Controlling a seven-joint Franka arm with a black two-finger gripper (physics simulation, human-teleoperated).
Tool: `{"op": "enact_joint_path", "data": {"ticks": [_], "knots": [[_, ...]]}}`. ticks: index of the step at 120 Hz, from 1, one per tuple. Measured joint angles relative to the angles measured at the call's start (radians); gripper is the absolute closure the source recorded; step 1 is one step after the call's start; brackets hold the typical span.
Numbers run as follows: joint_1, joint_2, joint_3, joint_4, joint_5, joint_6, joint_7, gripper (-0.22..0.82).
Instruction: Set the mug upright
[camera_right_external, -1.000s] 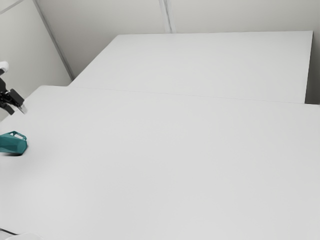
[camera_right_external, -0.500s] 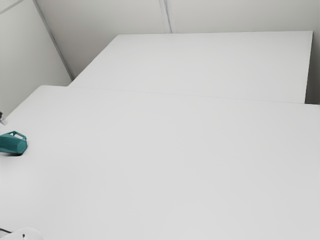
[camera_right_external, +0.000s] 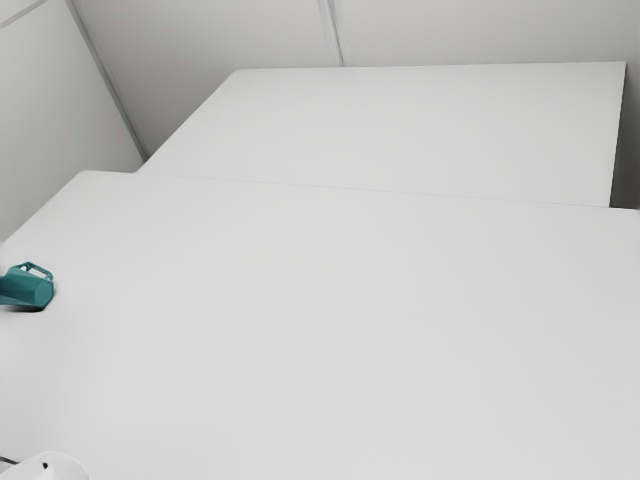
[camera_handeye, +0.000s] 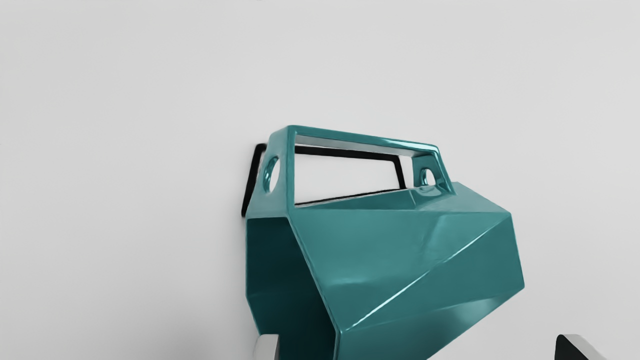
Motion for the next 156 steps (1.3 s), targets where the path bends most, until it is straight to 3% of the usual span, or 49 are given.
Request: {"op": "enact_joint_path", "data": {"ticks": [51,67,105,131,156], "knots": [[0.01,0.08,-0.021,0.047,-0.024,0.024,0.033,0.0],[0.045,0.082,-0.062,0.045,-0.059,-0.012,0.038,0.0],[0.081,0.117,-0.069,0.046,-0.121,-0.073,0.045,0.01],[0.084,0.118,-0.097,0.046,-0.153,-0.109,0.048,0.09],[0.097,0.115,-0.098,0.046,-0.181,-0.155,0.05,0.36]]}}
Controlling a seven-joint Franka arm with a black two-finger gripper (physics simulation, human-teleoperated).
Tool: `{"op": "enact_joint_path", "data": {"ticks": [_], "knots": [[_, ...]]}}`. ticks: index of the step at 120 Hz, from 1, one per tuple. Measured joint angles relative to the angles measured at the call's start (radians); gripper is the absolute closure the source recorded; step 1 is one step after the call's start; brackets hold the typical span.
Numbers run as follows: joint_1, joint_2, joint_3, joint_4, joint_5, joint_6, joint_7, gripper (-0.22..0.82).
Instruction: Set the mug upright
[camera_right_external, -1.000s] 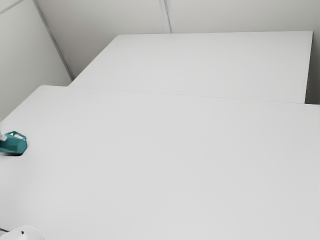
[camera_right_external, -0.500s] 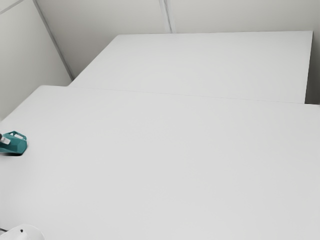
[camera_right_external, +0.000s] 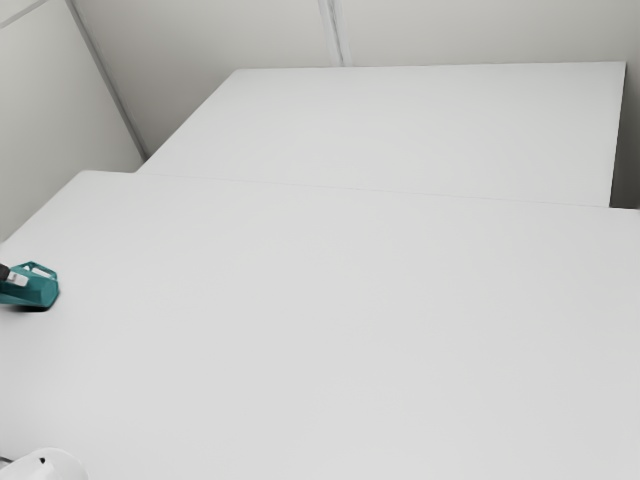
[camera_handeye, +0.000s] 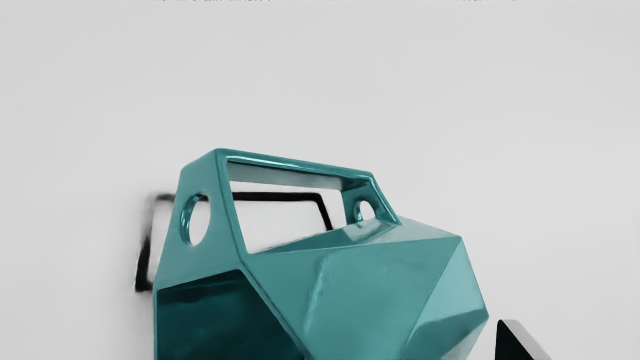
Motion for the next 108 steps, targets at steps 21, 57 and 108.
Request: {"op": "enact_joint_path", "data": {"ticks": [21,57,108], "knots": [[0.01,-0.005,-0.01,0.0,-0.015,-0.031,0.002,0.6],[0.022,-0.03,-0.029,-0.008,-0.024,-0.058,0.005,0.76],[0.028,-0.401,-0.209,-0.393,0.16,0.09,-0.05,0.79]]}}
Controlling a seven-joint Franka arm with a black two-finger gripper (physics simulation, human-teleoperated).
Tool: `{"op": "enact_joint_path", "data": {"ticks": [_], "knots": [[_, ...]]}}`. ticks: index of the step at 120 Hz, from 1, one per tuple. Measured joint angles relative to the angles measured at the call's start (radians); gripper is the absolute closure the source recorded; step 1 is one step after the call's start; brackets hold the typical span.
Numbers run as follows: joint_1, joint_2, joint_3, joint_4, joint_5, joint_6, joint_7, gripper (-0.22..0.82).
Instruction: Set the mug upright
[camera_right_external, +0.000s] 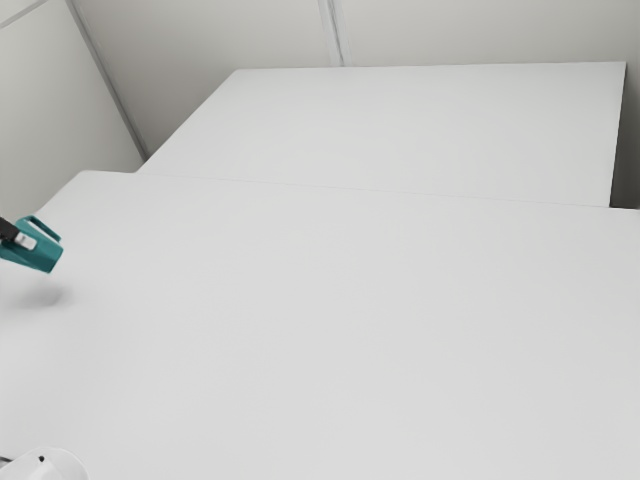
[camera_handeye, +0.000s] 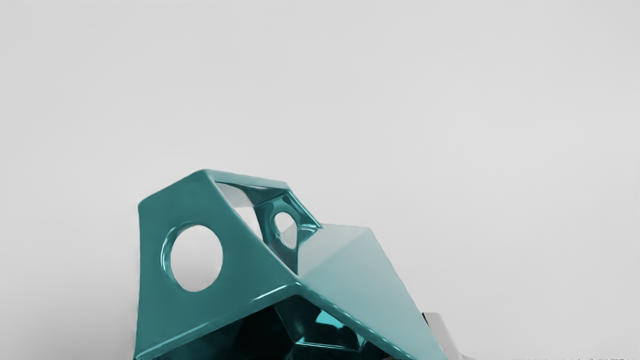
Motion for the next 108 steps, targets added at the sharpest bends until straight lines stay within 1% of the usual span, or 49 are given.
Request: {"op": "enact_joint_path", "data": {"ticks": [23,35,49,58,70,88,108], "knots": [[0.002,-0.286,-0.145,-0.348,0.092,0.196,-0.068,0.79],[0.001,-0.395,-0.222,-0.472,0.121,0.284,-0.115,0.79],[0.003,-0.467,-0.313,-0.557,0.159,0.356,-0.192,0.79],[0.003,-0.504,-0.383,-0.604,0.185,0.392,-0.248,0.79],[-0.009,-0.553,-0.45,-0.653,0.211,0.427,-0.325,0.79],[-0.03,-0.596,-0.529,-0.706,0.226,0.473,-0.433,0.79],[-0.073,-0.637,-0.584,-0.756,0.226,0.501,-0.544,0.79]]}}
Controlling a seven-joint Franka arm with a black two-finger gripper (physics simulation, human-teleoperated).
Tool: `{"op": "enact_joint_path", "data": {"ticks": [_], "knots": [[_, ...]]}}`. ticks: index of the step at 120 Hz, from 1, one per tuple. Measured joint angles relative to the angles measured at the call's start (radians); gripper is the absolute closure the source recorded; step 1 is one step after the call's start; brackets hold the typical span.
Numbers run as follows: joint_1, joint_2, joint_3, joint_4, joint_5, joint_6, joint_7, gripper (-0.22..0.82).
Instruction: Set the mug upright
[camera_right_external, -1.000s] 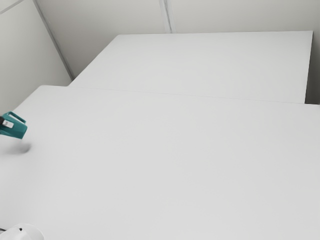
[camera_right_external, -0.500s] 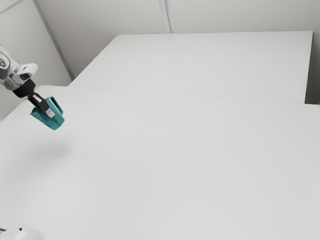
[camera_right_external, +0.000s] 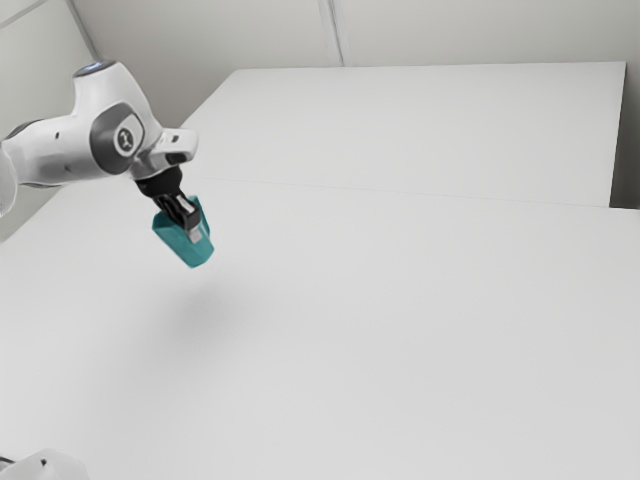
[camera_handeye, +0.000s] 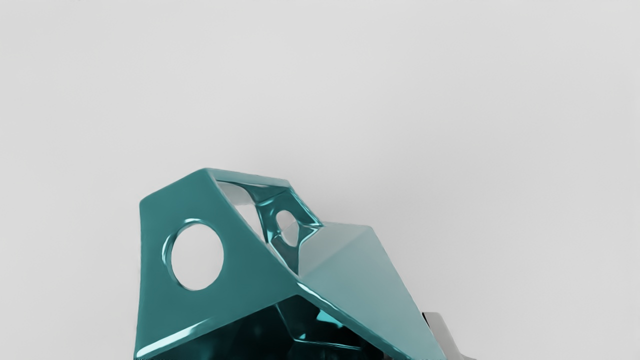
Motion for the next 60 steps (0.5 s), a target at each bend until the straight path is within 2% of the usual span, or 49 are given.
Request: {"op": "enact_joint_path", "data": {"ticks": [21,60], "knots": [[0.035,-0.037,-0.036,-0.047,-0.002,0.031,-0.102,0.79],[-0.003,-0.062,-0.073,-0.147,0.004,0.12,-0.249,0.79]]}}
